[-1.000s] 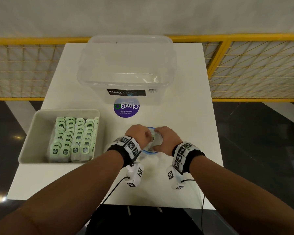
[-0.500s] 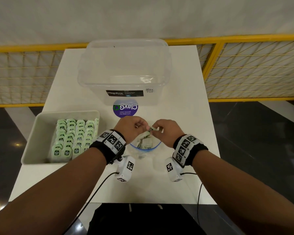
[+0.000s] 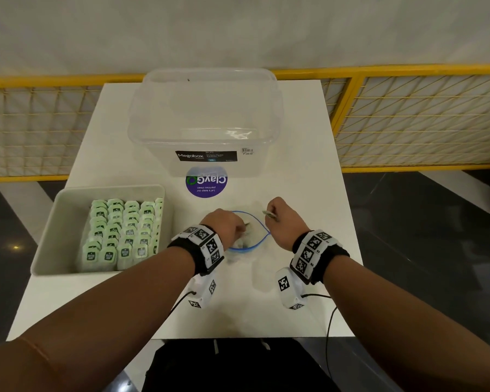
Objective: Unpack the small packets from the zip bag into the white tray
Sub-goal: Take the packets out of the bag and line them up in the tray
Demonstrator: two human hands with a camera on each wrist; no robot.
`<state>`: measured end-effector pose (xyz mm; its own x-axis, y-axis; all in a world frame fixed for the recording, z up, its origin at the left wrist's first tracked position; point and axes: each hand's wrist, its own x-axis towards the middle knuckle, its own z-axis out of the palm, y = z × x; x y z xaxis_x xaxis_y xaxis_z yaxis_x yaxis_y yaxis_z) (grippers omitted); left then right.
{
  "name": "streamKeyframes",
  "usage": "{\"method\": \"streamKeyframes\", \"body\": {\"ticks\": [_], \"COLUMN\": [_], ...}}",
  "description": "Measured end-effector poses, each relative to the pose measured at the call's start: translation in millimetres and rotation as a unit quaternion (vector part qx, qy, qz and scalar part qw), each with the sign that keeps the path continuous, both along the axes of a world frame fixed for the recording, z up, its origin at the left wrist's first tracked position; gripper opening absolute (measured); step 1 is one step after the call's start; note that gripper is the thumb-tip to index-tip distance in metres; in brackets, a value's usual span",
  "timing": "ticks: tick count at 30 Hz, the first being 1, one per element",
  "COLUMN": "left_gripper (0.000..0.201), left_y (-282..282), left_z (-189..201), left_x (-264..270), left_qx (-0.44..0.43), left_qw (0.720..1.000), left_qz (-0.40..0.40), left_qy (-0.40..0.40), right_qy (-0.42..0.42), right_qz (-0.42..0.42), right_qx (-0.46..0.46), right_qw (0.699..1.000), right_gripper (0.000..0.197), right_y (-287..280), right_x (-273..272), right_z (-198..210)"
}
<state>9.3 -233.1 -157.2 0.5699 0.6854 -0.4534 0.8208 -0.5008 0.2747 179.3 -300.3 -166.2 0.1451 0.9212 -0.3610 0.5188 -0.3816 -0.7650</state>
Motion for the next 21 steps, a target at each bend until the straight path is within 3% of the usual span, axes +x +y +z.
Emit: {"method": "streamKeyframes", "body": {"ticks": [8,12,18,21], "left_gripper": [0.016,0.014,0.013,0.019], "left_y": [9,13,28,35], "left_z": [30,61,95,103], "left_x": [-23,-38,-73,-93], "left_qx": [0.008,0.033,0.082,0.071], "left_qw": [0.982,0.97,0.964,0.98], "left_qz": [0.083,0.07,0.081,0.047], "left_qy": [-0.168,-0.232,-0.239,-0.18], "right_qy": [0.011,0.023,0.015,0.028], "right_qz": [0.064,0.068,0.053,0.058], "right_qx": [0.032,0.062,0.101,0.103], "right_qw": [0.997,0.995,0.993,0.993], "right_gripper": [0.026,0.013,0.015,0.011], "right_y": [5,16,35,42], "right_x": [-14,-34,-70,-91], "right_z": [13,23,48,57]}}
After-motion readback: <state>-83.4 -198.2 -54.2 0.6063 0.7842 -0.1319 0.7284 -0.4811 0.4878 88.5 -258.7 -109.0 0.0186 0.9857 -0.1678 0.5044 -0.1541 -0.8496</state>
